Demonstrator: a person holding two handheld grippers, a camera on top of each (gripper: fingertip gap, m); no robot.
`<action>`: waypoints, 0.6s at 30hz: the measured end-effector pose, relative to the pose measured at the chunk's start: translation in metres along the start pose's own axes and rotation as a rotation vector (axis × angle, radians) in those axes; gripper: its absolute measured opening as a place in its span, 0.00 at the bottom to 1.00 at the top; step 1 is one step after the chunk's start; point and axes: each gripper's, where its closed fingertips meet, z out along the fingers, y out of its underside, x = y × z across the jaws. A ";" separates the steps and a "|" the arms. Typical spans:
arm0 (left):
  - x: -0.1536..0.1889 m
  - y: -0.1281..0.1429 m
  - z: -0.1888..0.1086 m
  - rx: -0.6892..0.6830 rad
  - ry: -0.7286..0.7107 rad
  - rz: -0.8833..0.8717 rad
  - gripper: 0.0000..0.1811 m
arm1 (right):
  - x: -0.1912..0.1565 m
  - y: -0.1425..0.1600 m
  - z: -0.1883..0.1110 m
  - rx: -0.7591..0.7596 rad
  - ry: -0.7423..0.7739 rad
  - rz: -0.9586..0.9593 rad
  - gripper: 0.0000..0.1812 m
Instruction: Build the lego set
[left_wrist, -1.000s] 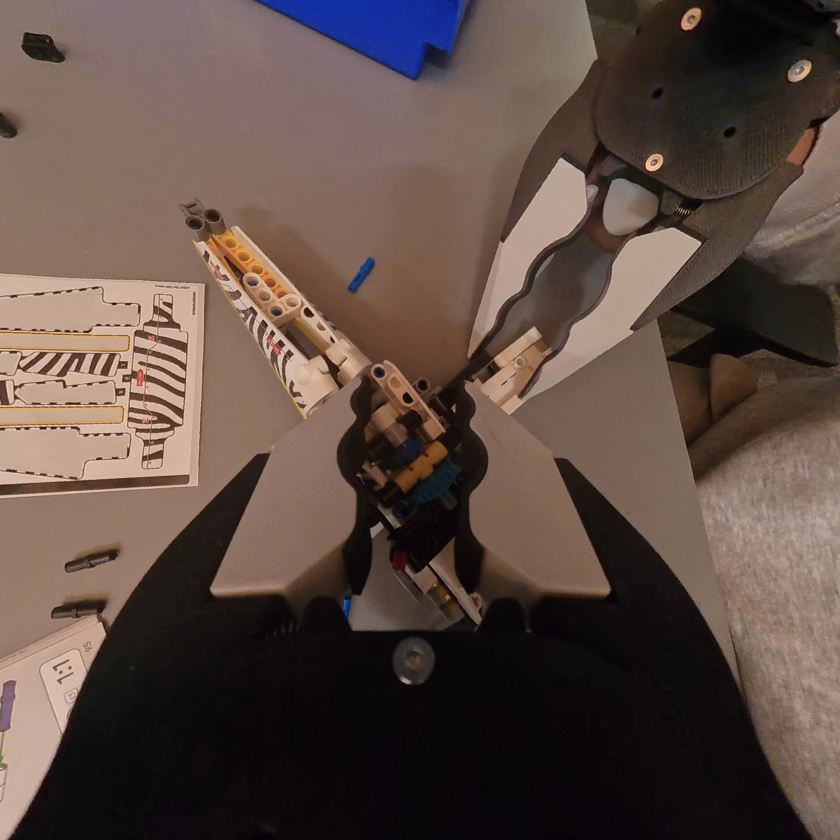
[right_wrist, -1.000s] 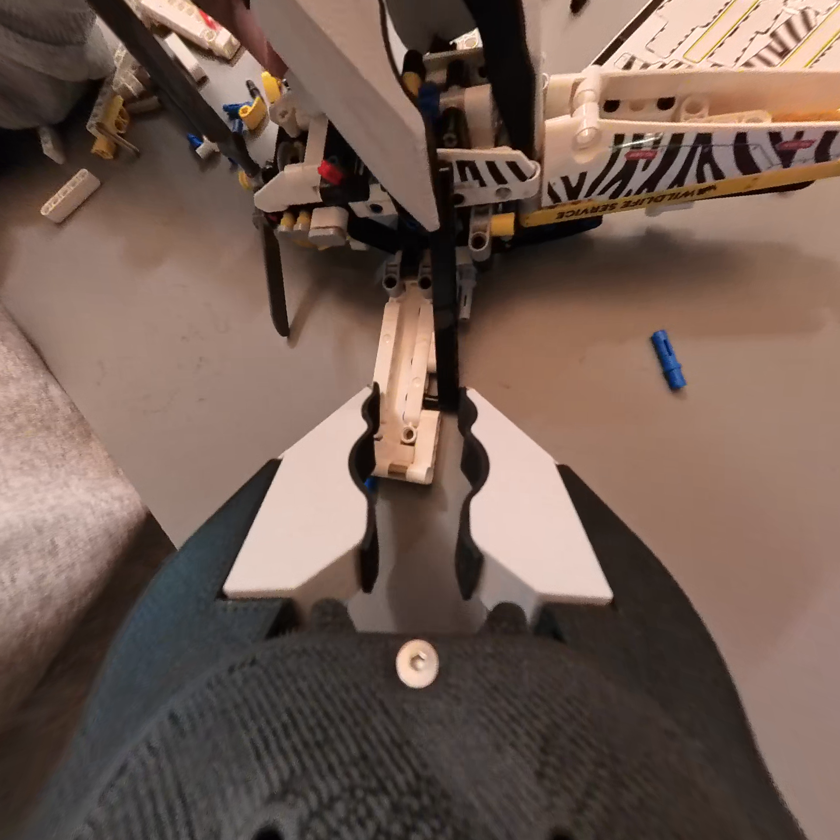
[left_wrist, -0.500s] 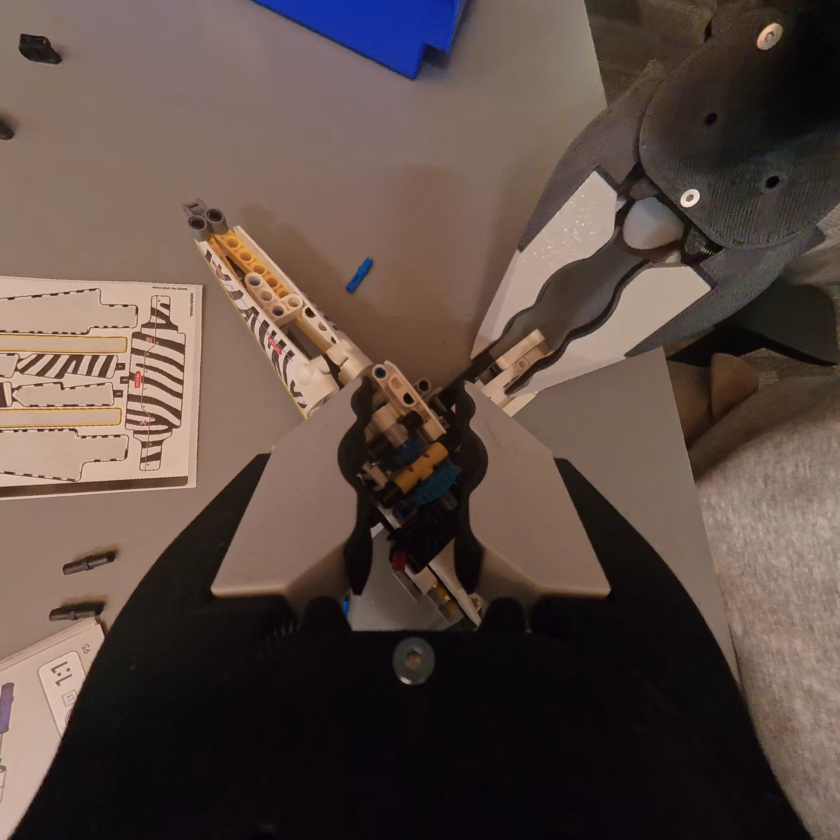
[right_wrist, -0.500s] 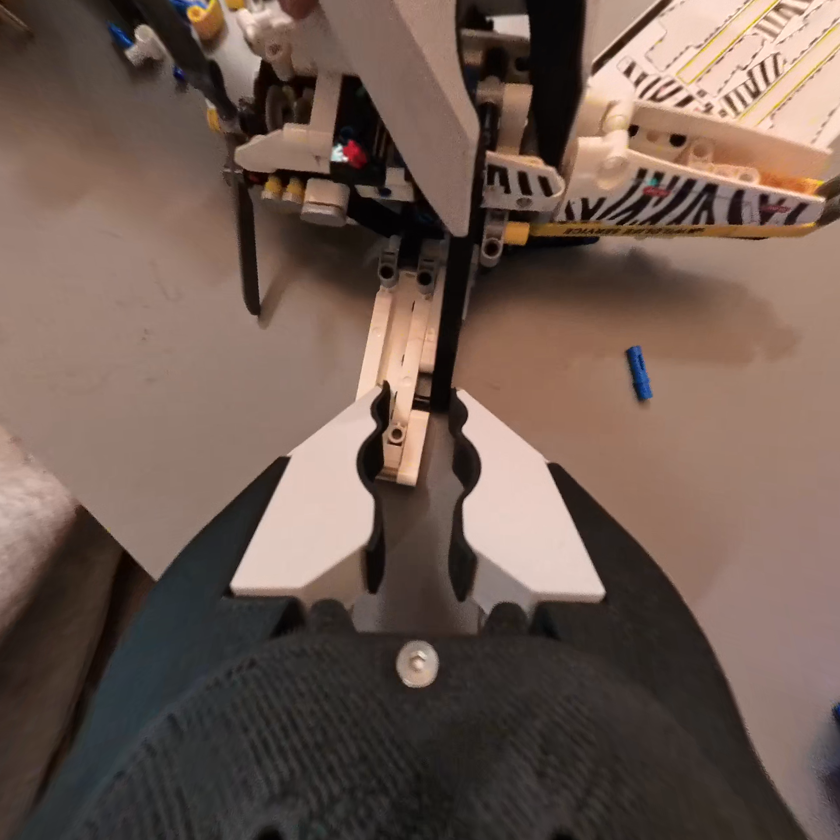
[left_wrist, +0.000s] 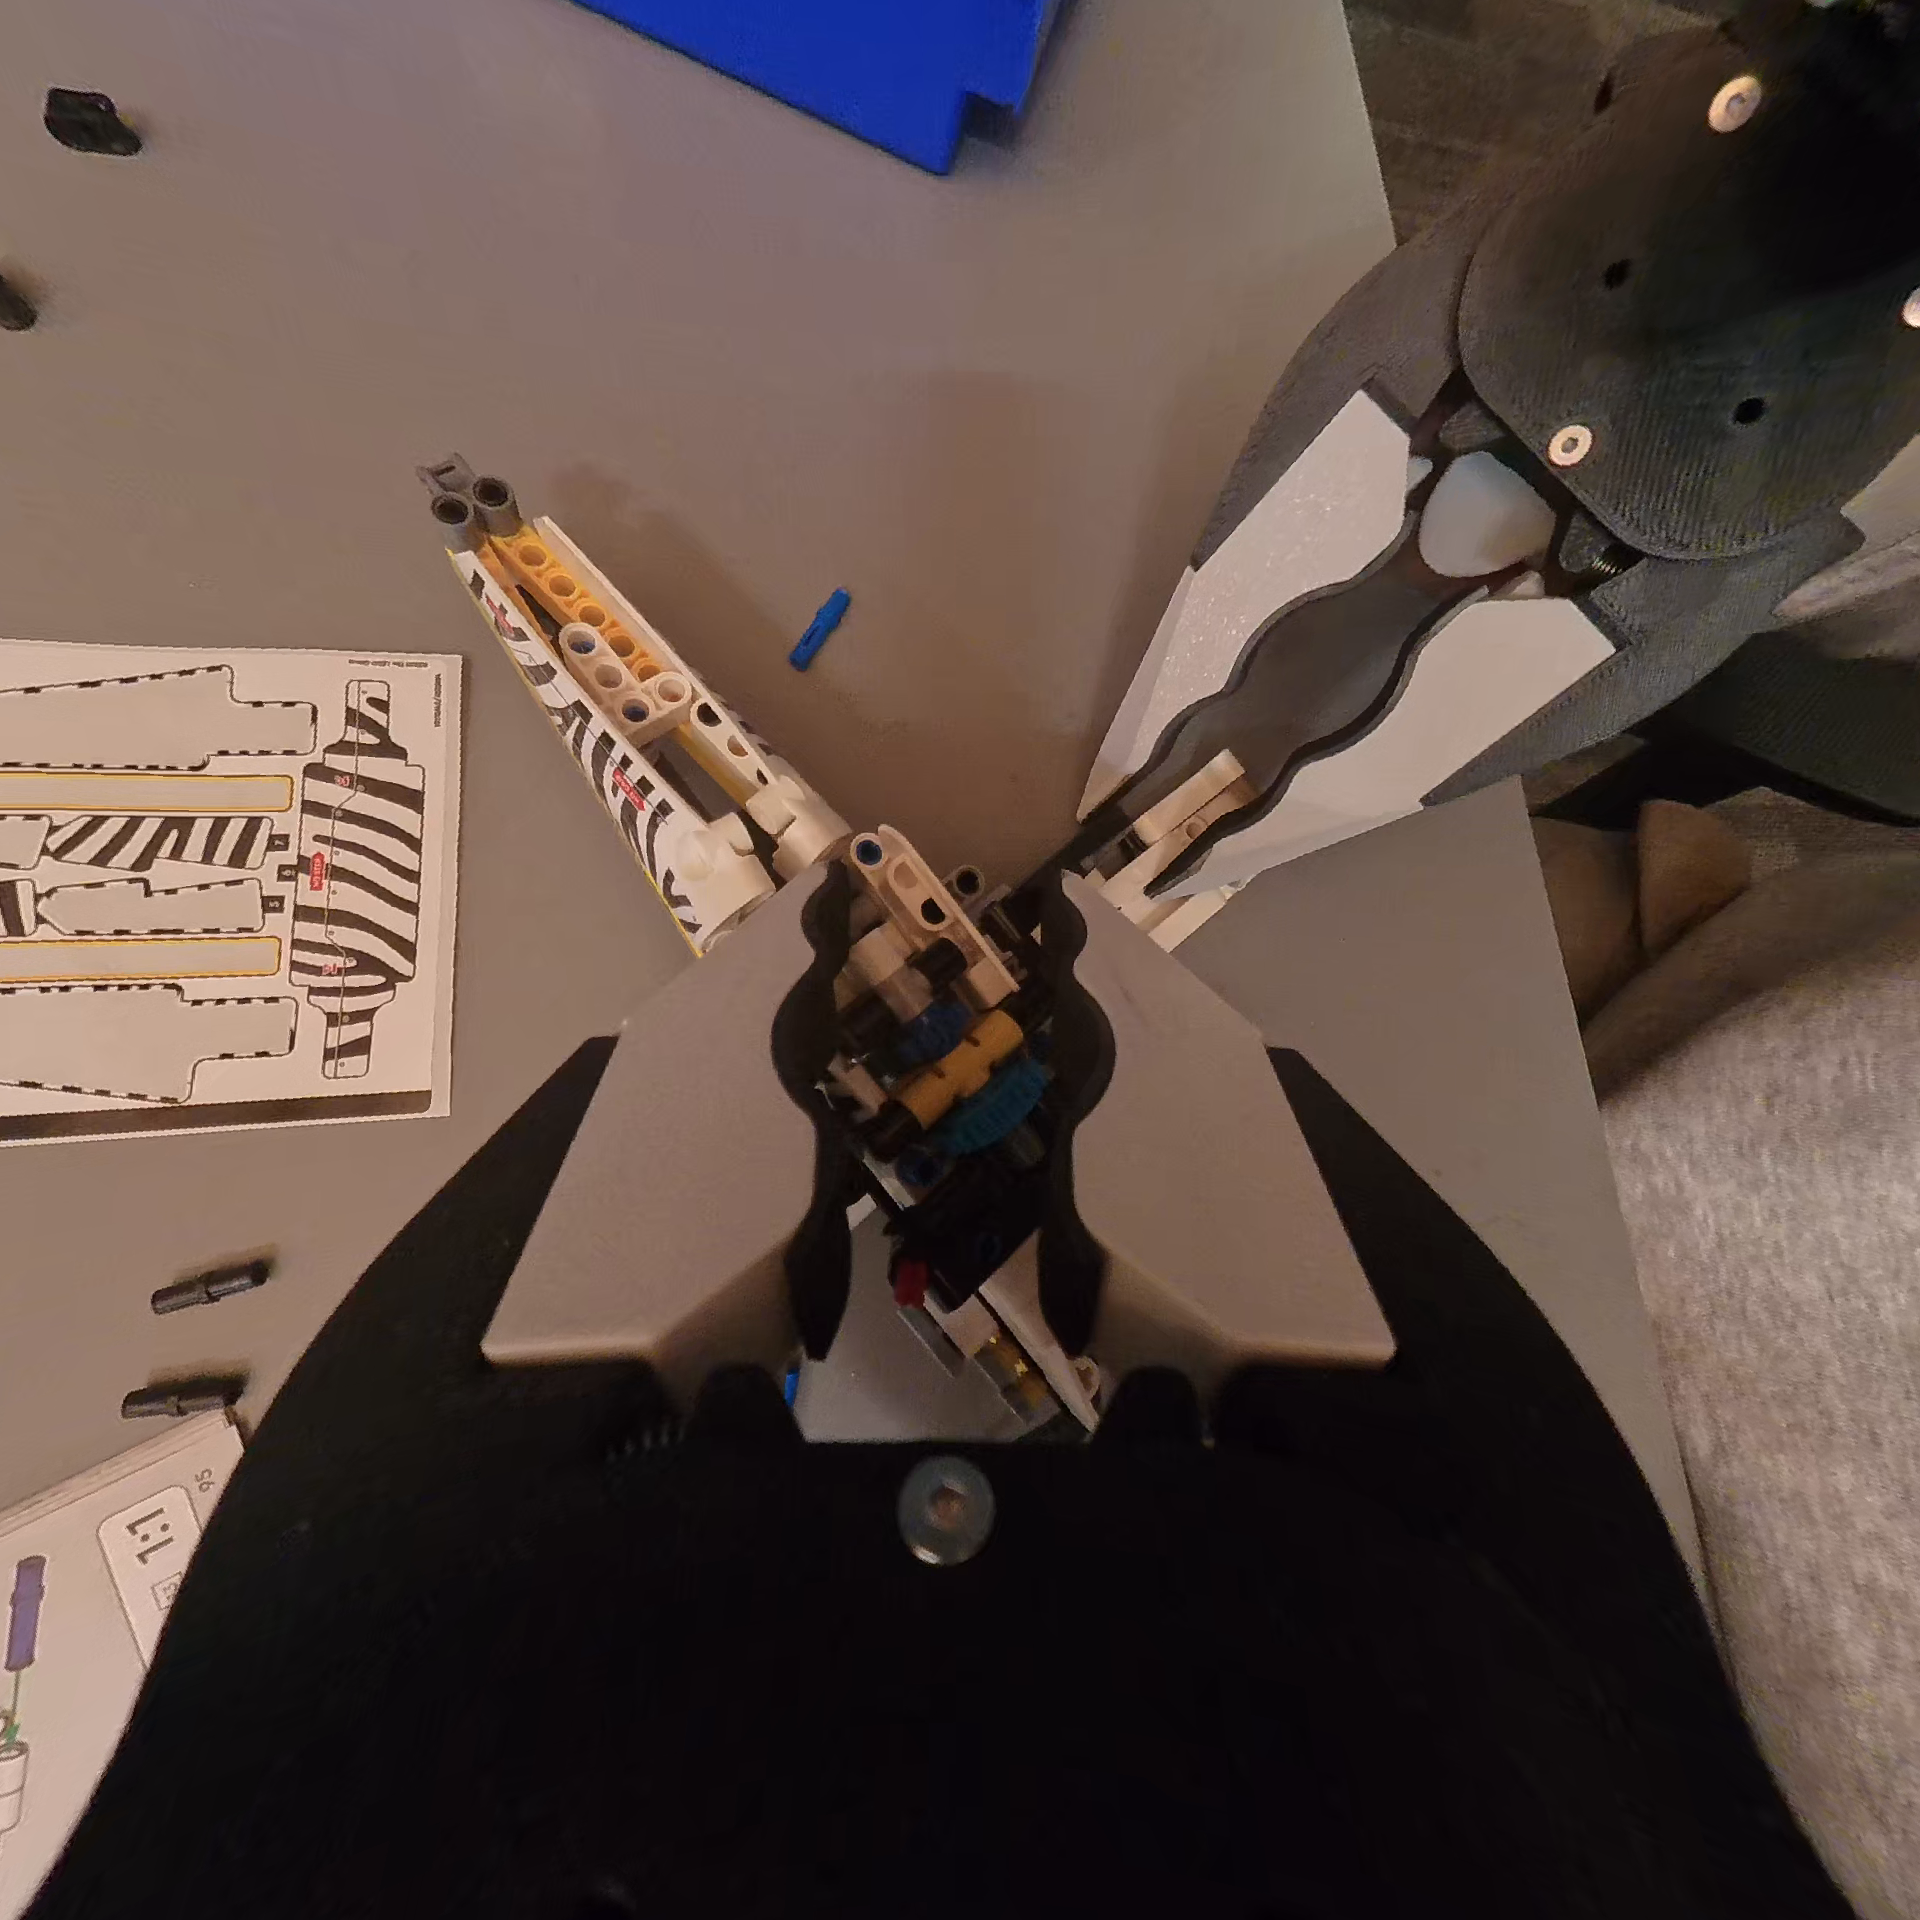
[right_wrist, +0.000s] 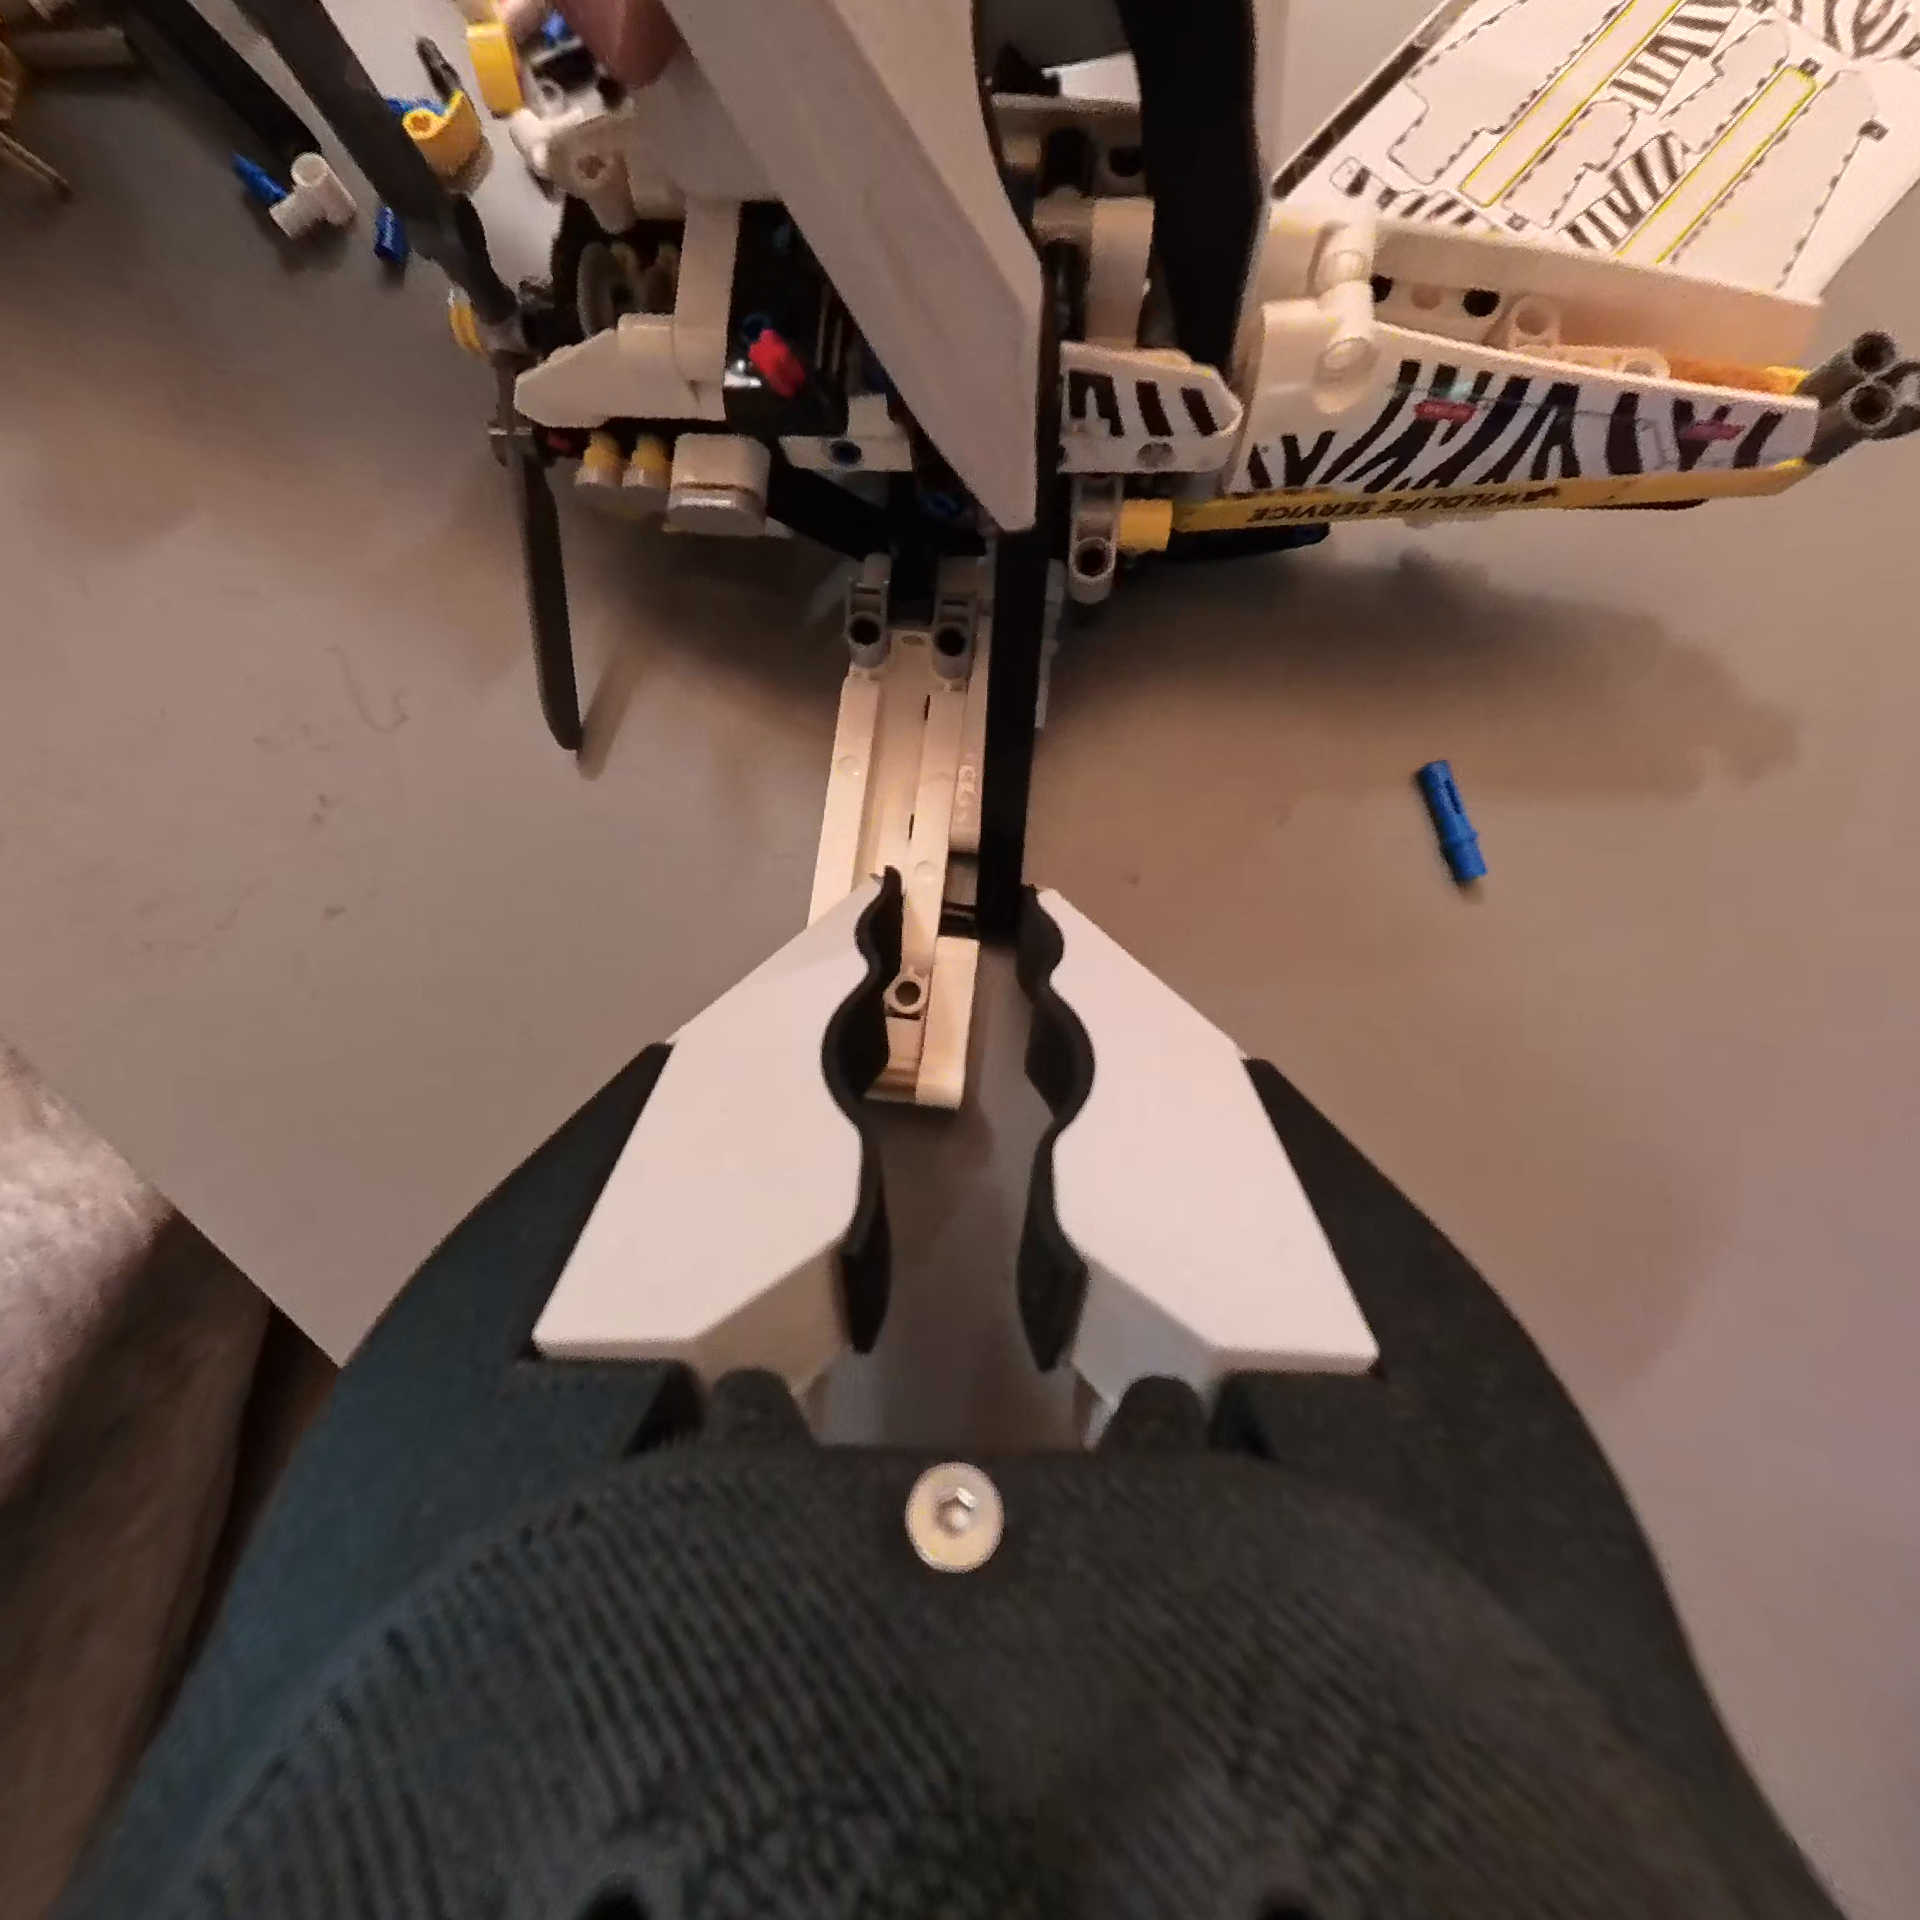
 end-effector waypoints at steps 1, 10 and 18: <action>0.000 0.000 0.000 0.000 -0.001 0.001 0.20 | 0.000 0.000 0.000 0.006 -0.008 0.005 0.12; 0.000 0.000 0.000 0.001 0.001 0.007 0.20 | 0.000 0.000 0.000 0.010 -0.001 -0.029 0.11; 0.002 0.000 0.000 0.001 0.009 0.012 0.21 | 0.000 -0.001 0.000 0.004 0.069 -0.112 0.11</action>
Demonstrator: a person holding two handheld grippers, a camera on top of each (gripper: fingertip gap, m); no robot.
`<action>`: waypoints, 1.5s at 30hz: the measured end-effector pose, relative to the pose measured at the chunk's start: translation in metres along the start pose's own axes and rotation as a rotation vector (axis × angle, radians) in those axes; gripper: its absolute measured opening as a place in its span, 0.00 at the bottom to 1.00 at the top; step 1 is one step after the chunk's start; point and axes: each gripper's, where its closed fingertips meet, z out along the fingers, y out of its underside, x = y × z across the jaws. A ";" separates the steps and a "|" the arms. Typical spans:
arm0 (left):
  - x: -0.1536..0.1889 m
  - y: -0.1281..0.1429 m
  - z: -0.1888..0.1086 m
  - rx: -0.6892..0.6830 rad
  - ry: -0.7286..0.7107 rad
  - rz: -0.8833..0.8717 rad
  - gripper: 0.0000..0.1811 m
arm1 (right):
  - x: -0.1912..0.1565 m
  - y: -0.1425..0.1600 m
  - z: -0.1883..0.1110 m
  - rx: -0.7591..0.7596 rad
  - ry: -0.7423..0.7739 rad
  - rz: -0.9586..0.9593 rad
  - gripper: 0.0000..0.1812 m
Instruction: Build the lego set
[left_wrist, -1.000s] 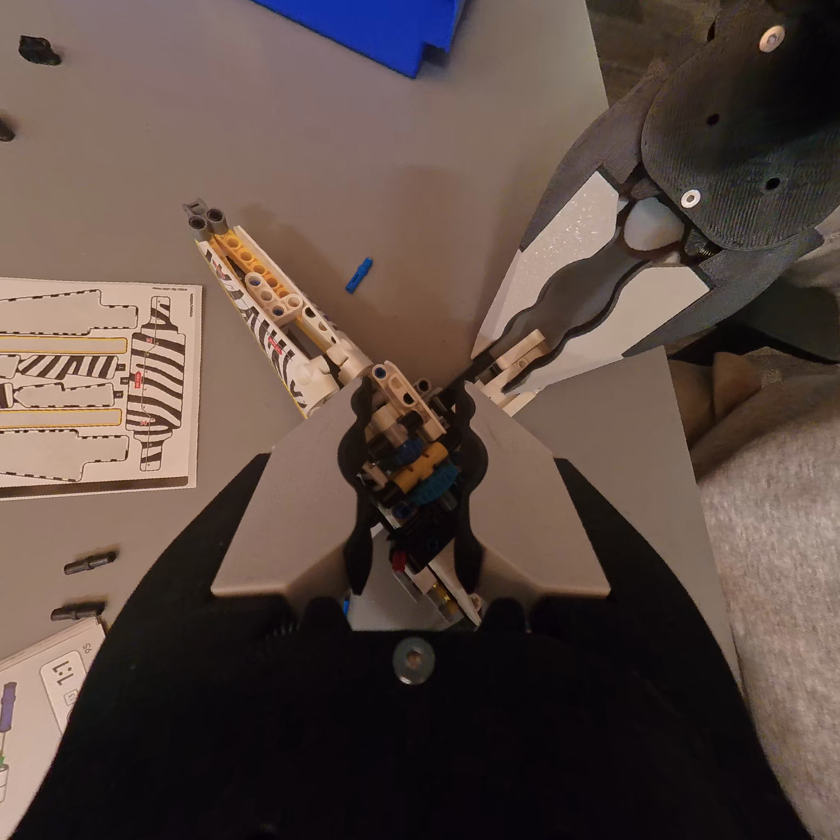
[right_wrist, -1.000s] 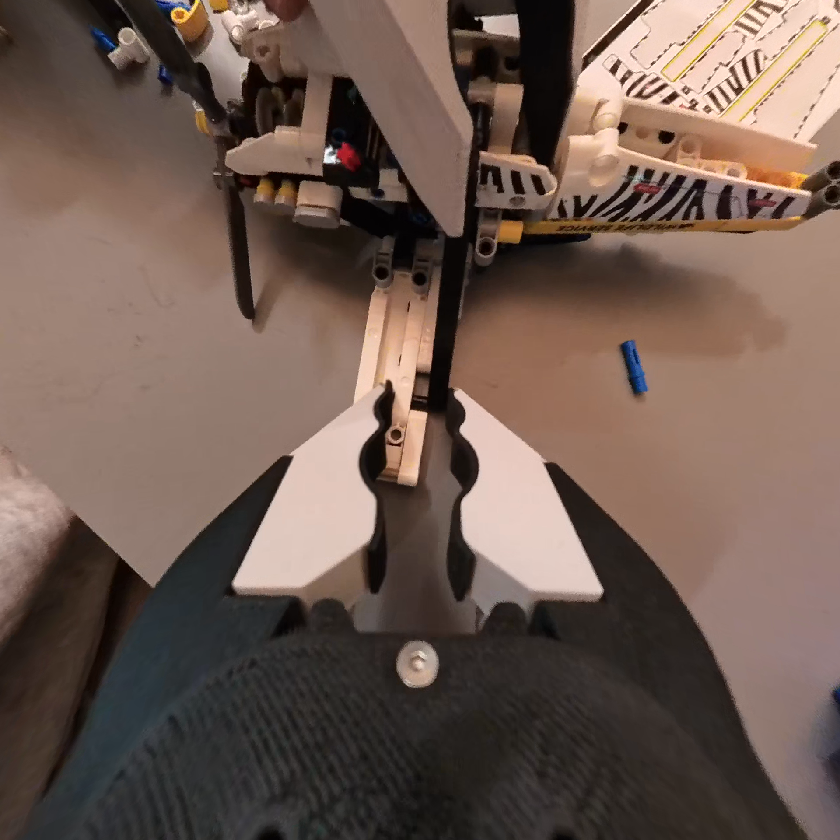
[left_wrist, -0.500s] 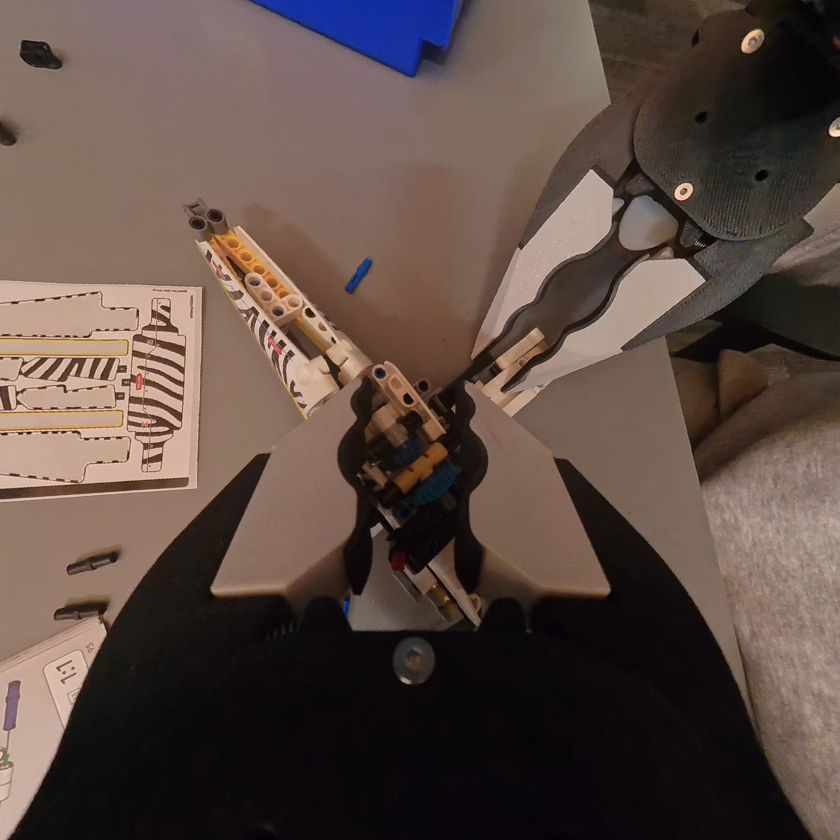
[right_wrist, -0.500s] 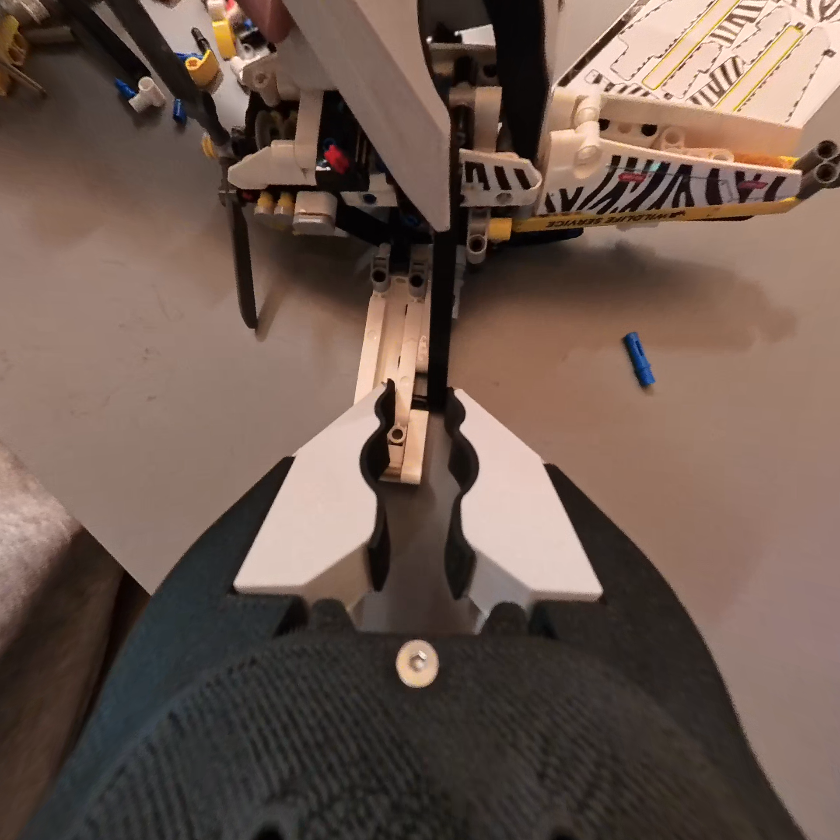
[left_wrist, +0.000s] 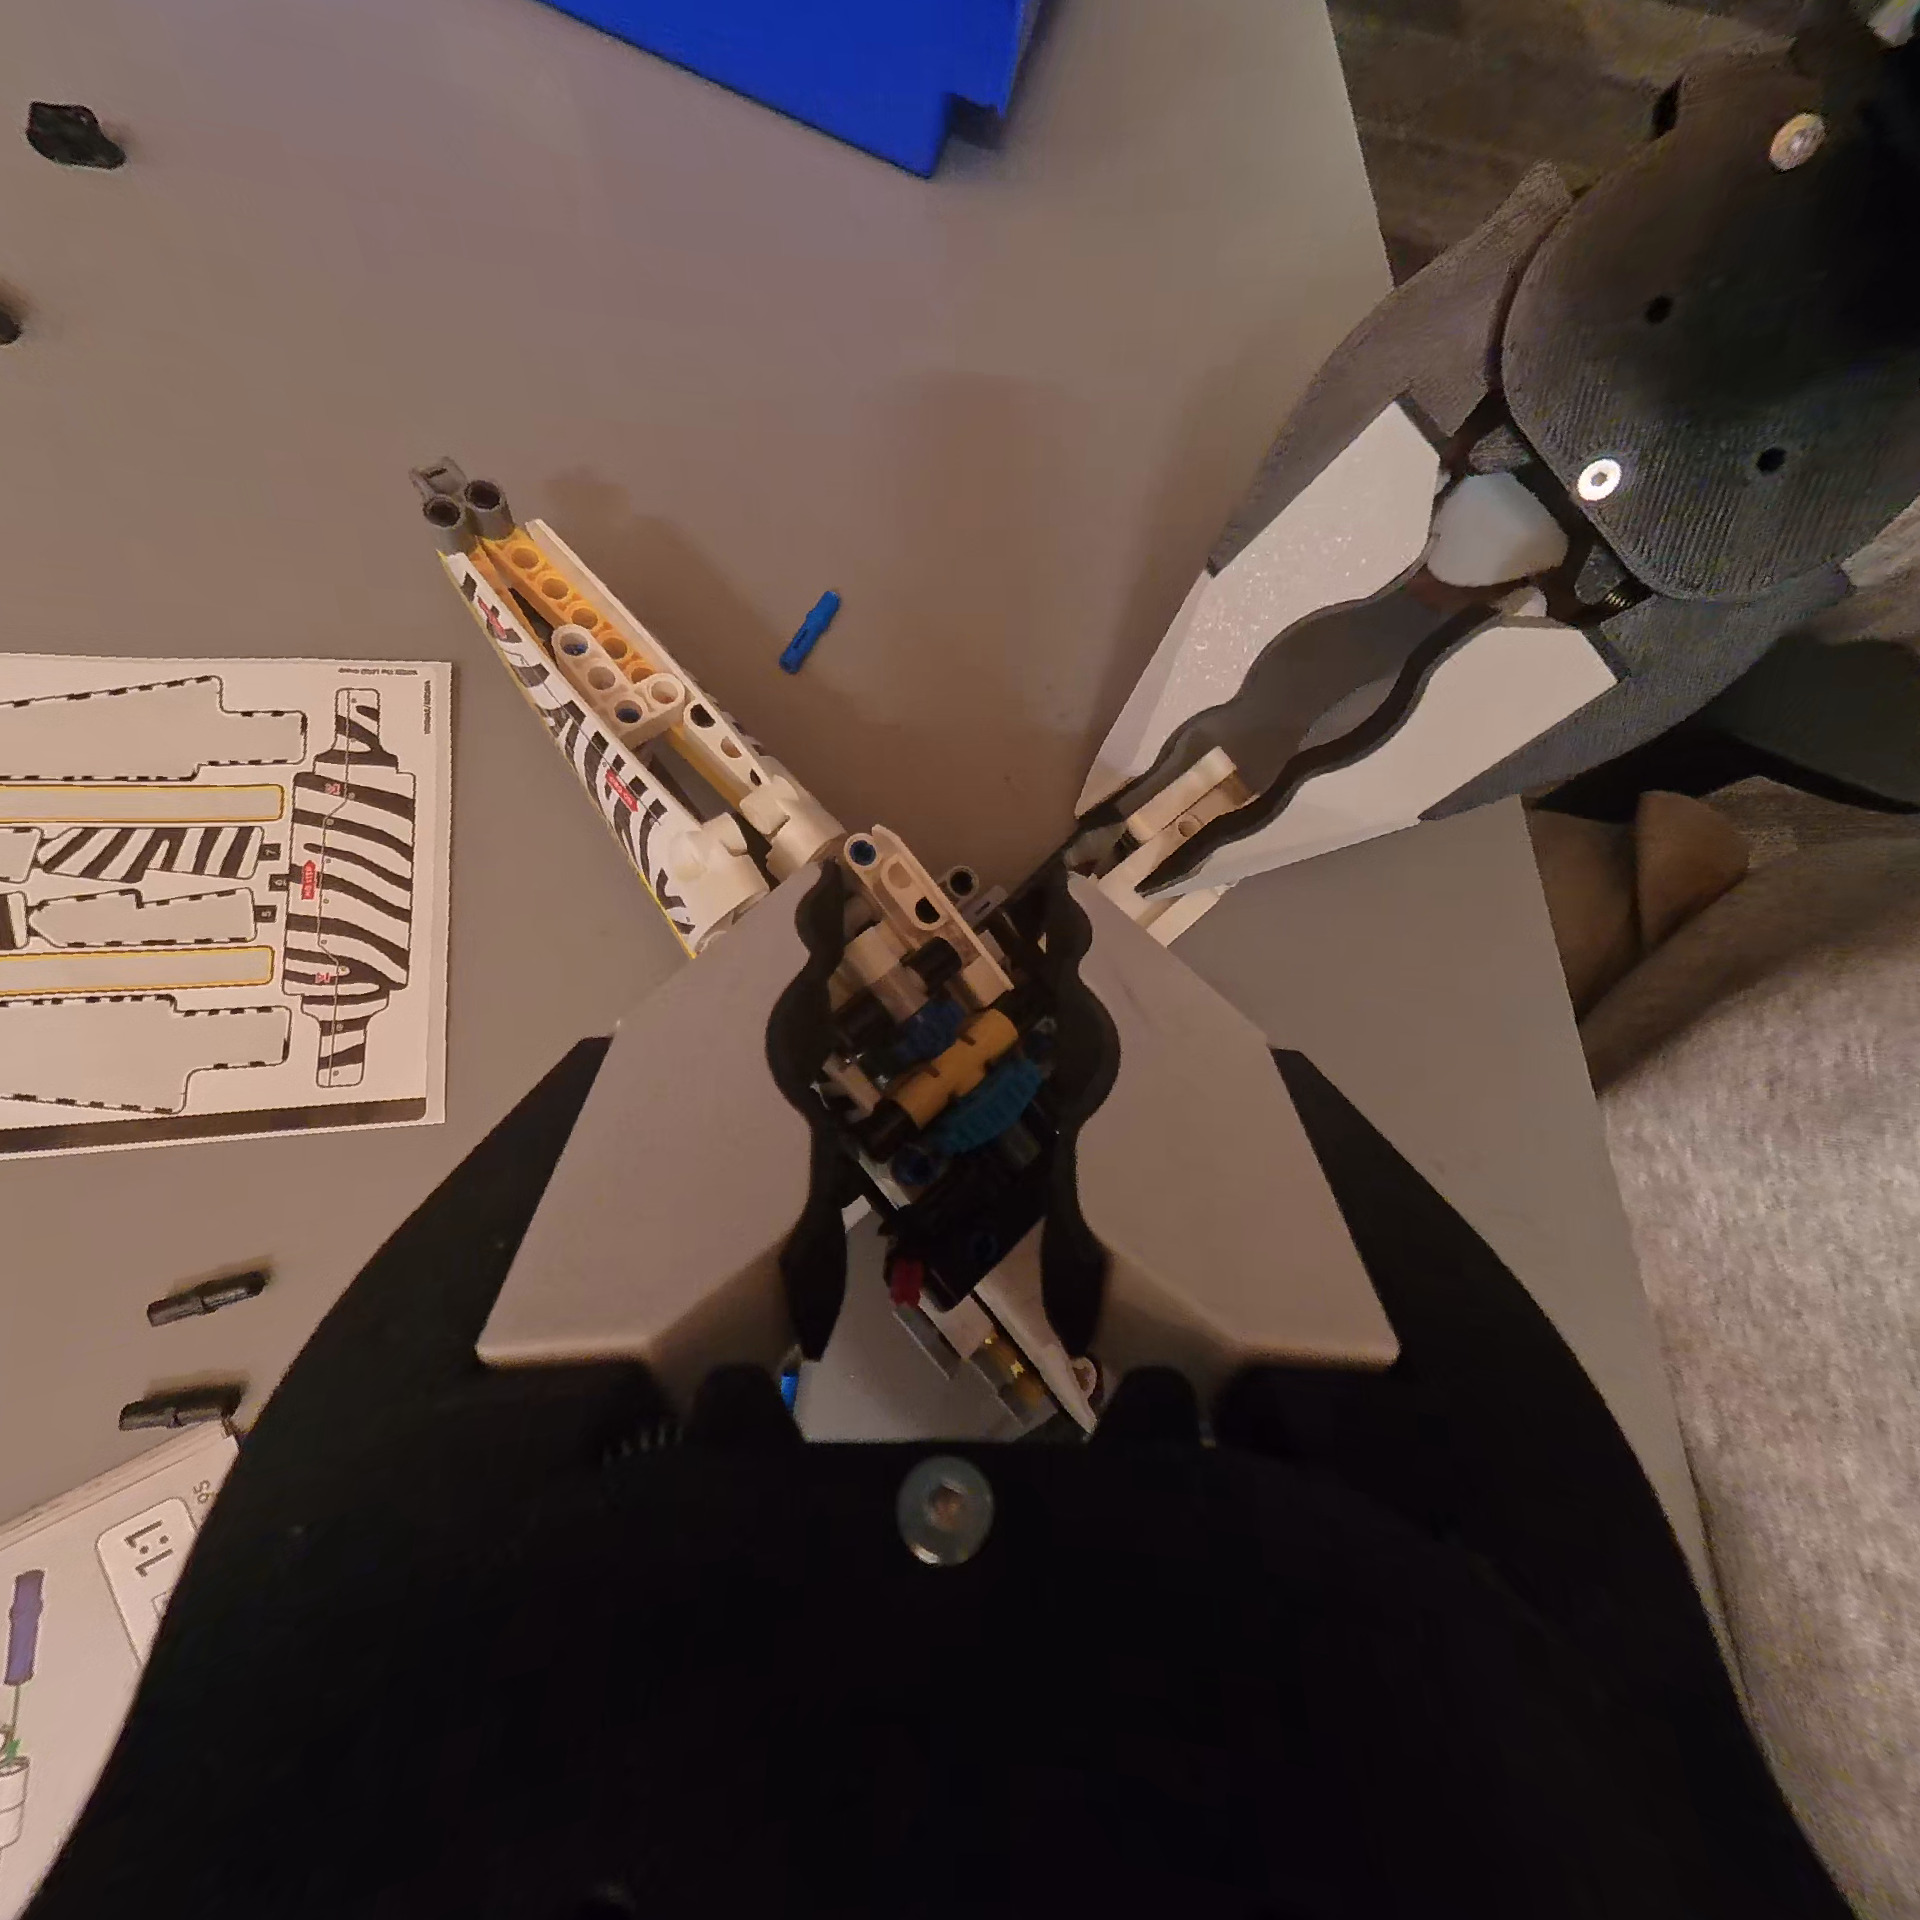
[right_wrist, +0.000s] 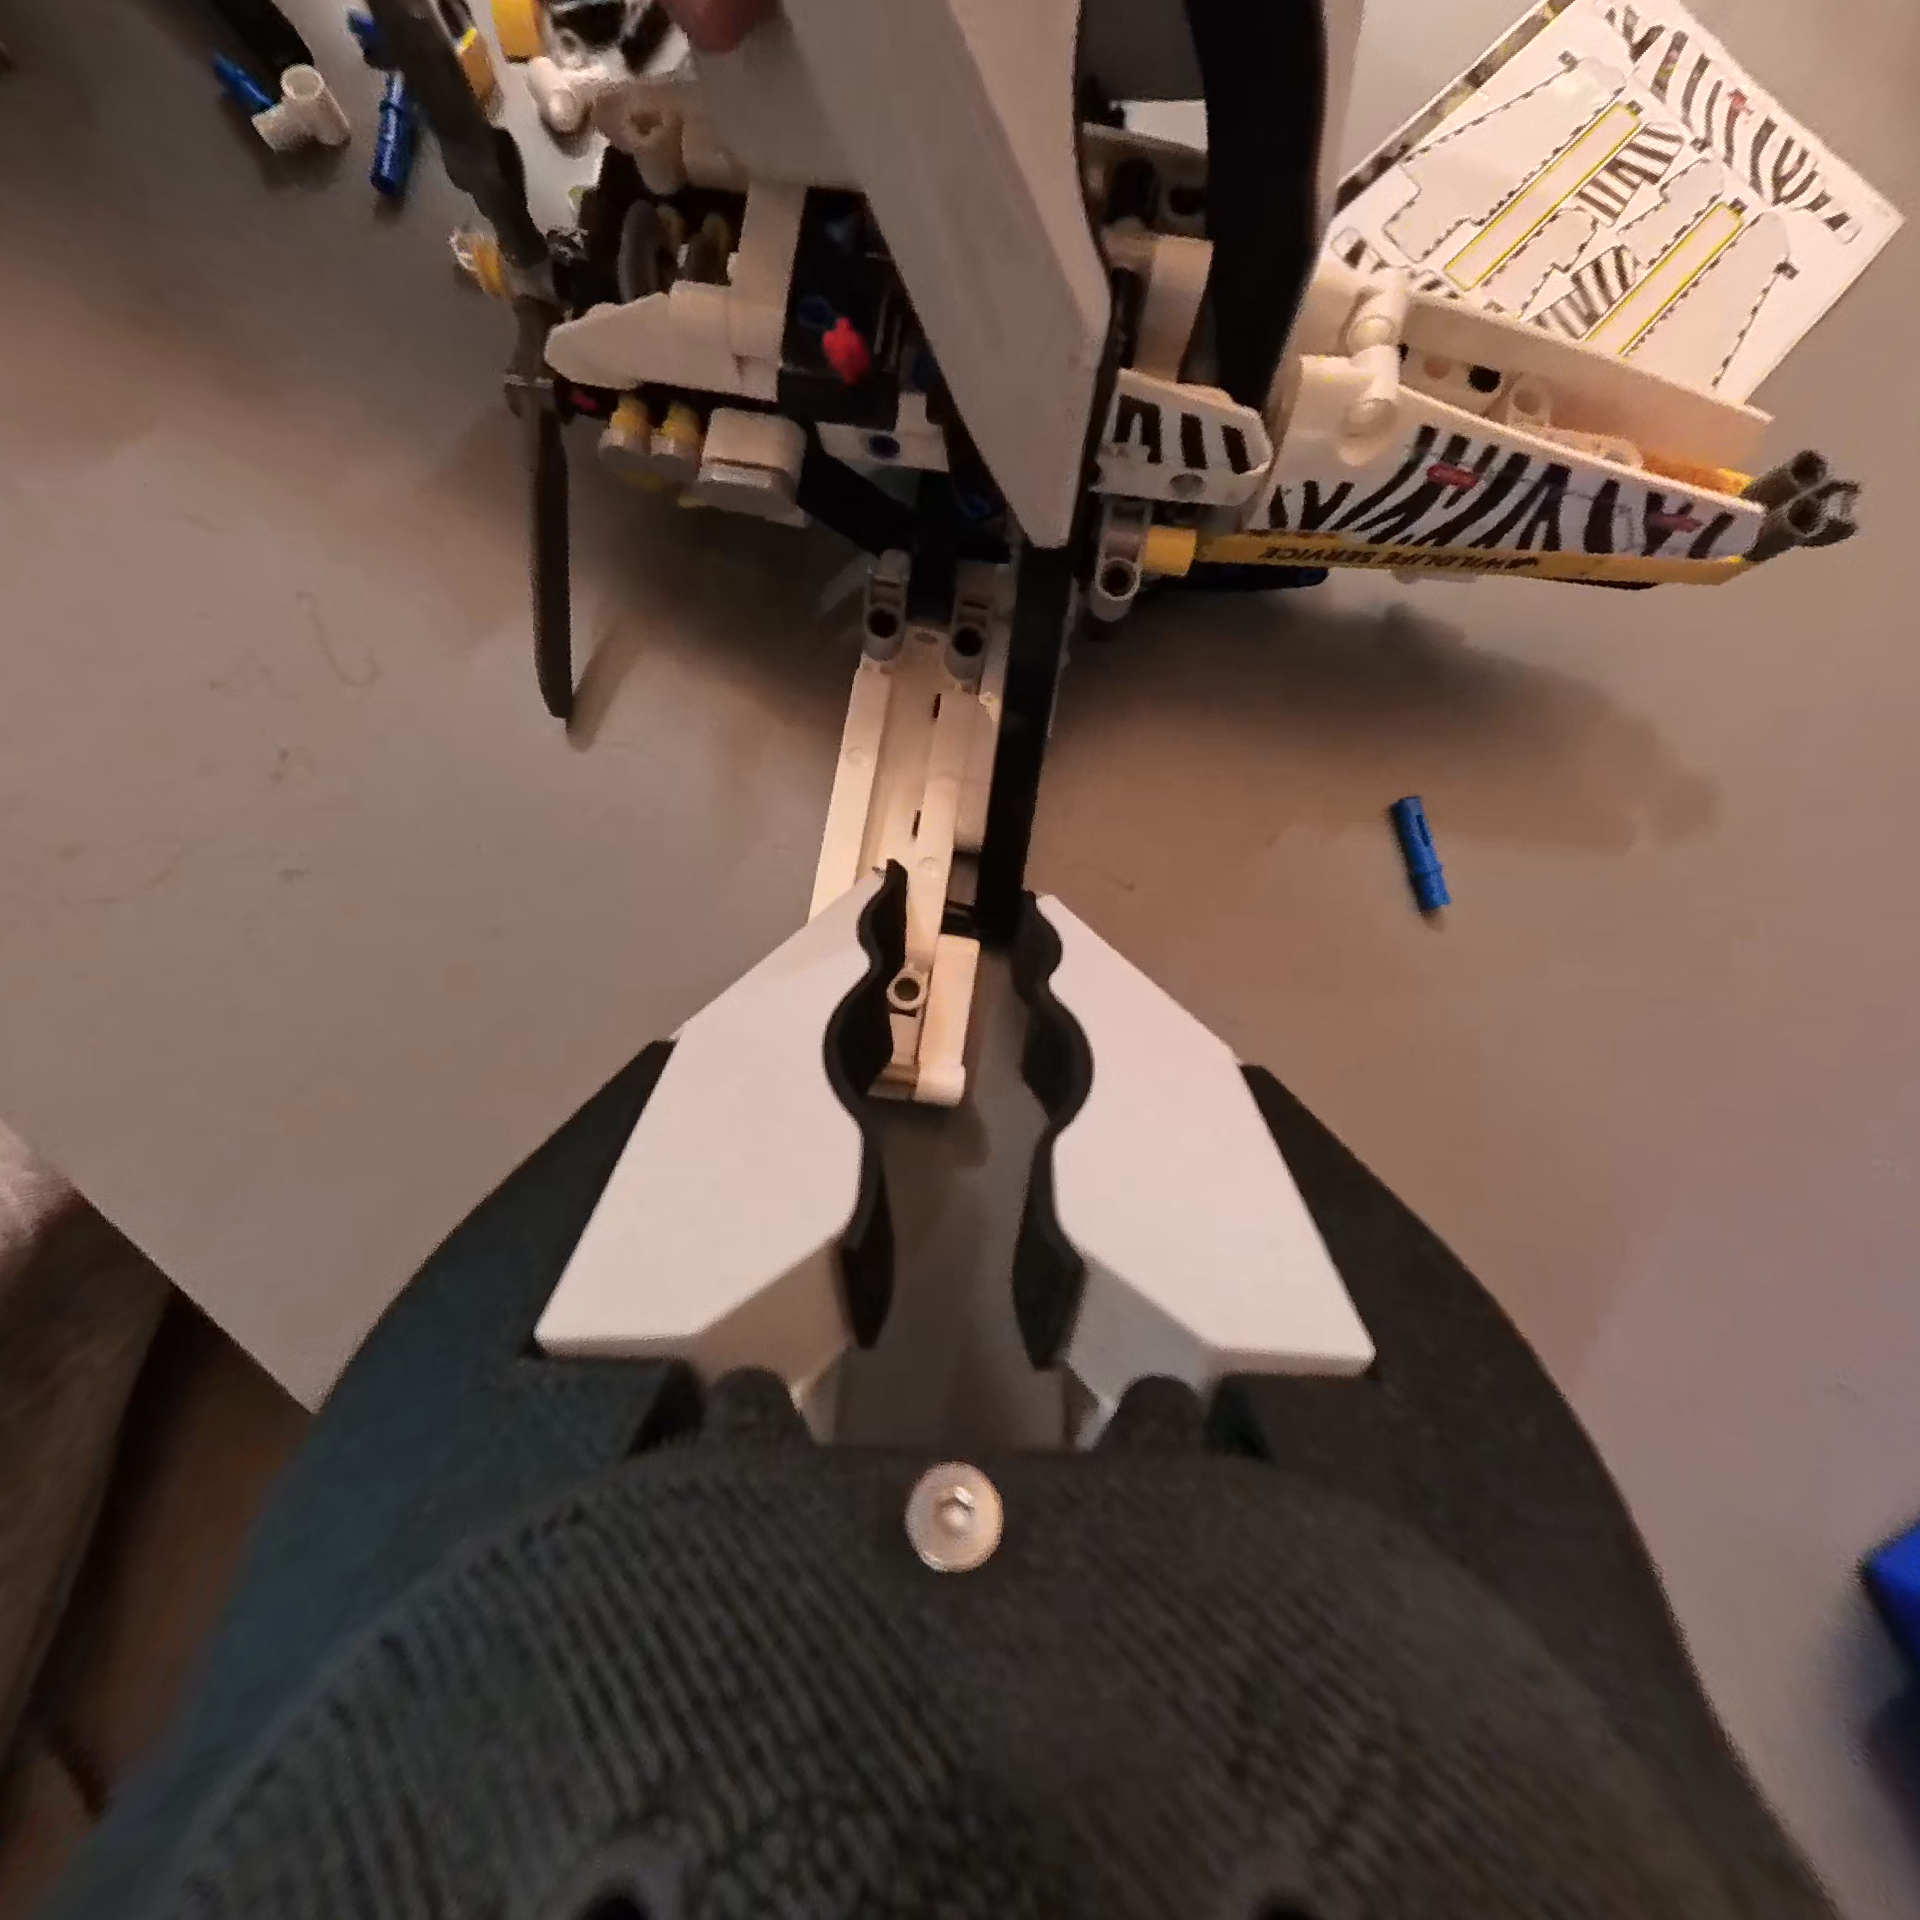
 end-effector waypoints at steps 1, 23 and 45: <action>0.000 0.000 0.000 0.000 0.000 -0.002 0.21 | 0.000 0.000 0.000 -0.007 0.005 -0.003 0.11; -0.001 0.000 -0.001 0.000 -0.001 -0.011 0.20 | 0.003 -0.008 0.001 0.126 0.078 -0.029 0.12; 0.000 0.000 0.000 0.002 0.008 -0.028 0.20 | 0.006 -0.008 0.001 0.160 0.035 -0.012 0.15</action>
